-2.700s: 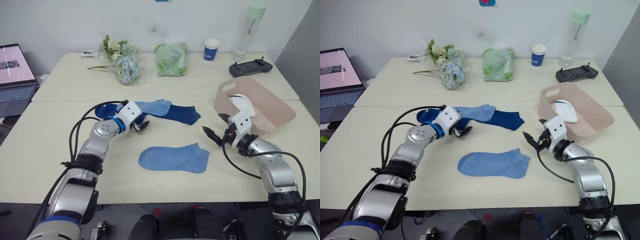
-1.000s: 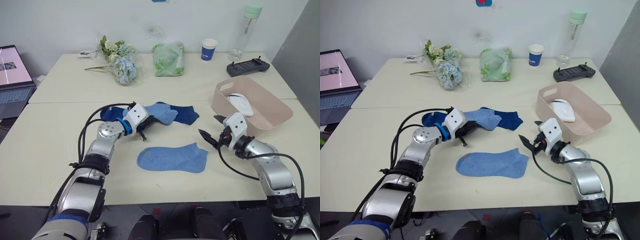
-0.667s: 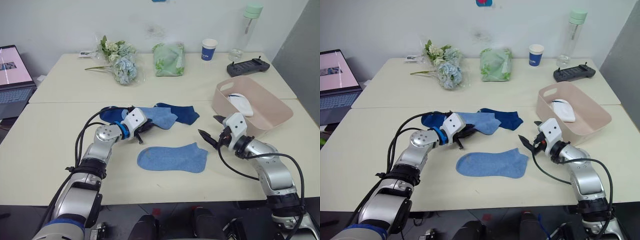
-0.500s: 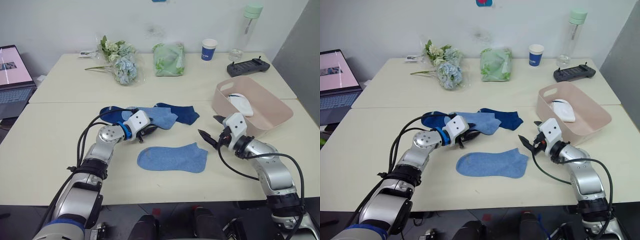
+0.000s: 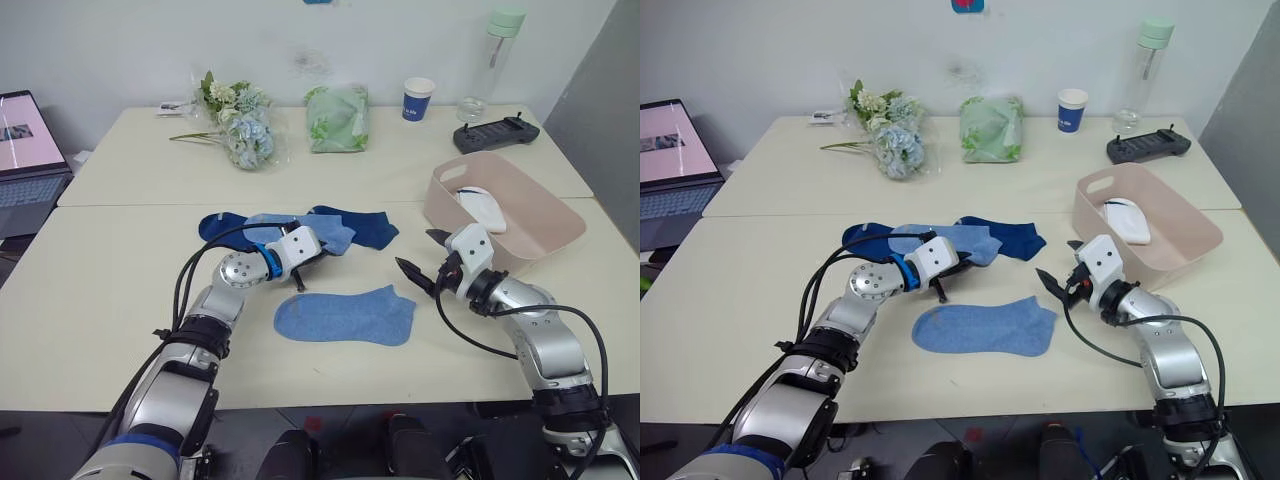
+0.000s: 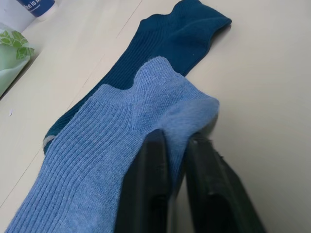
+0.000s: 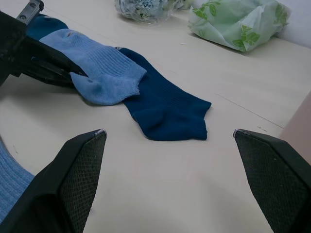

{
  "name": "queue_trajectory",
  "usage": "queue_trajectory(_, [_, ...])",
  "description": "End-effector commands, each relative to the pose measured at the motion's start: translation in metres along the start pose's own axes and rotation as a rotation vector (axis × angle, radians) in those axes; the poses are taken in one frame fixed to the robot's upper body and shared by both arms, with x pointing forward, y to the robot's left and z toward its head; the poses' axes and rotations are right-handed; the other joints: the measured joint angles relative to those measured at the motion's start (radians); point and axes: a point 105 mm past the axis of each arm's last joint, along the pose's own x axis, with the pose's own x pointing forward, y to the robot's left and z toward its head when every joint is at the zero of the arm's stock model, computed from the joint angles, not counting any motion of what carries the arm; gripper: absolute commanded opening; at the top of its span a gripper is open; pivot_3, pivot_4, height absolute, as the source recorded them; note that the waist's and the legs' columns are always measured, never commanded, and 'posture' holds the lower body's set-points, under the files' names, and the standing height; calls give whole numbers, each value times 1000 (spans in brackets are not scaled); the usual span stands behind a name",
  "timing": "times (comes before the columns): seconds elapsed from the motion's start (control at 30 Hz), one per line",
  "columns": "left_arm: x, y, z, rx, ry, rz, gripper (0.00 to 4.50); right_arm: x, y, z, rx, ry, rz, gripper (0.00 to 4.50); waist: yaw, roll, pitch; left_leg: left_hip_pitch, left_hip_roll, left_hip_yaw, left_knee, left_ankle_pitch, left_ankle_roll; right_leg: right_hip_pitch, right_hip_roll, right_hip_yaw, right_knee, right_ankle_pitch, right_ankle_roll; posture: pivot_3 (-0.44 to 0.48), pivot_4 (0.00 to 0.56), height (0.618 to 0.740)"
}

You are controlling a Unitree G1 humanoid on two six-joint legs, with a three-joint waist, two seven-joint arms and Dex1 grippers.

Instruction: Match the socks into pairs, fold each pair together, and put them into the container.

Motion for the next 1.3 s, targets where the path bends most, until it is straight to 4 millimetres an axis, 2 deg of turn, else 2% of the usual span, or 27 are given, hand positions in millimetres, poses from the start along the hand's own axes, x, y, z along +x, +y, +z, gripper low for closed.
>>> queue_trajectory(0.03, [-8,14,23,-25,-101,28,17,-1,-3,11,-16,-39,-4,4500,0,0,0,0,0,0,0,0,0,0,0,0,0,0,0,0,150,740])
queue_trajectory(0.17, [-19,12,37,-80,-162,8,17,-1,-3,12,-18,-40,3,4500,-1,0,0,0,0,0,0,0,0,0,0,0,0,0,0,0,150,740])
queue_trajectory(0.23, [-26,0,56,-181,-251,-41,17,-3,-6,15,-7,-48,-2,4500,-3,0,0,0,1,0,0,0,0,0,0,1,0,0,0,0,150,740])
queue_trajectory(0.3, [-28,-21,70,-257,-289,-124,17,-4,-9,16,1,-50,-2,4500,-2,0,0,0,2,0,0,0,0,0,0,1,0,0,0,0,150,740])
queue_trajectory(0.4, [-23,-54,69,-266,-236,-234,17,-4,-12,16,13,-45,4,4500,-2,0,0,1,2,0,0,0,0,1,-1,1,0,0,0,0,150,740])
queue_trajectory(0.57, [-11,-75,56,-243,-147,-275,17,-3,-15,16,32,-33,10,4500,0,0,0,1,0,0,0,0,0,1,0,1,0,0,0,0,150,740])
queue_trajectory(0.67, [-14,-74,58,-267,-149,-294,605,-3,-13,17,51,-31,22,4500,-1,0,0,1,1,0,0,0,0,1,0,1,0,0,0,0,150,740])
queue_trajectory(0.77, [-28,-72,57,-266,-115,-355,1471,-3,-11,16,58,-20,42,4500,-4,0,0,1,1,0,0,0,0,1,1,1,0,0,0,0,150,740])
queue_trajectory(0.9, [-43,-65,50,-273,-48,-372,2652,-4,-7,14,83,-1,65,4500,-2,0,0,1,2,0,-1,0,0,1,1,1,0,0,0,0,150,740])
queue_trajectory(0.97, [-52,-50,49,-315,-41,-345,3271,-5,0,11,139,24,92,4500,-2,0,0,1,1,0,0,0,0,1,1,1,0,0,0,0,150,740])
queue_trajectory(1.03, [-58,-21,45,-354,-49,-223,3271,-6,7,1,178,95,106,4500,-1,0,0,1,2,0,0,0,0,1,1,1,0,0,0,0,150,740])
queue_trajectory(1.13, [-64,22,24,-386,-19,47,3271,-5,10,-3,218,123,86,4500,0,0,0,1,2,-1,0,0,0,1,1,0,0,0,0,0,150,740])
queue_trajectory(1.23, [-75,40,7,-483,-18,177,3271,-5,20,-3,225,134,119,4500,-3,0,0,1,2,0,0,0,0,0,1,1,0,0,0,0,150,740])
queue_trajectory(1.3, [-78,42,2,-509,-14,210,3271,-5,24,-4,221,145,131,4500,-2,0,0,0,2,0,-1,0,0,-1,1,1,-1,0,0,0,150,740])
